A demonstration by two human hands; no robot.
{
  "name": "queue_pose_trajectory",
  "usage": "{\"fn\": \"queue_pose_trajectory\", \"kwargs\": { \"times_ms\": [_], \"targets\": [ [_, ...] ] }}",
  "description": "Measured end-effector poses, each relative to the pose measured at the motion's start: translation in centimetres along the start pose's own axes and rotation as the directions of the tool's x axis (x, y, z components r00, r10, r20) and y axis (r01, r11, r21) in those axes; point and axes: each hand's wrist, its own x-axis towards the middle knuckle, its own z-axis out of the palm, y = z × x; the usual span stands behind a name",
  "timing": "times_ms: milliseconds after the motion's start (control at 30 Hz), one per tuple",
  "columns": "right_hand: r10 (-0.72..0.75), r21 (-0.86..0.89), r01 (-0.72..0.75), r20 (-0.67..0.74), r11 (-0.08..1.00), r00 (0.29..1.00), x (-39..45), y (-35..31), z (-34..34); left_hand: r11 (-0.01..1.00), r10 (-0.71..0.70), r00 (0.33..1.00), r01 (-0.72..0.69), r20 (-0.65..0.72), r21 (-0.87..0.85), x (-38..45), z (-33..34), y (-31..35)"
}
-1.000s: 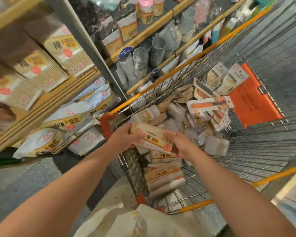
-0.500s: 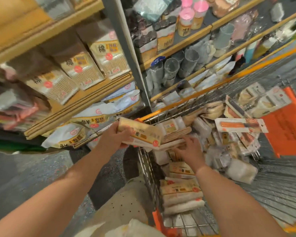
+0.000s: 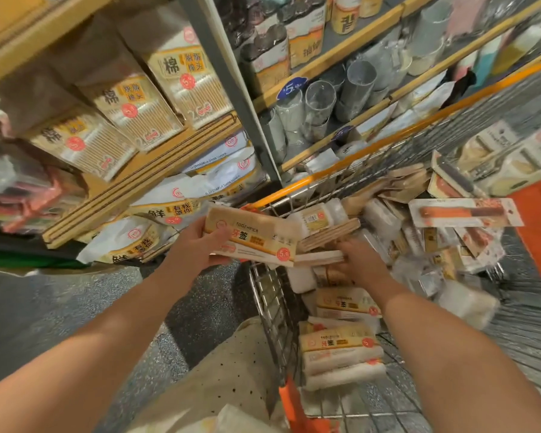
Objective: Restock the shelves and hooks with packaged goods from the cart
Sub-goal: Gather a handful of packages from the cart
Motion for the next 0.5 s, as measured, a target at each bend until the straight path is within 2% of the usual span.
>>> {"fn": "queue_pose_trajectory", "kwargs": {
  "times_ms": [67,133,200,267,333,500],
  "targets": [
    [0.002,0.075,-0.004,0.018,0.997,1.0,-0.3,-0.3,-0.8,1.0,0.001,1.0,-0.002,-0.011,-0.016,-0.2,0.3,0.1],
    [0.066,0.255,-0.075,0.043,0.964,0.997,-1.3,-1.0,-2.4,1.0,0.005,1.0,-0.005,-0.027,-0.025,-0.4,0.5,0.1],
    [0.15,0.503,-0.174,0.088,0.846,0.985,-2.9,-1.2,-4.0,1.0,-0.003,0.999,0.001,-0.053,-0.031,-0.5,0.8,0.3],
    [0.235,0.654,-0.255,0.121,0.712,0.965,-4.6,-1.2,-5.5,0.999,-0.012,0.999,0.011,-0.051,-0.033,-0.7,1.0,0.5],
    [0.309,0.715,-0.318,0.149,0.623,0.939,-5.8,-1.1,-6.7,0.999,-0.01,1.0,0.009,-0.007,-0.049,-0.9,1.2,0.6],
    [0.37,0.841,-0.323,0.16,0.435,0.915,-8.5,-2.6,-9.3,0.99,-0.025,0.997,0.035,0.075,-0.136,-1.8,0.6,0.5]
  ]
}}
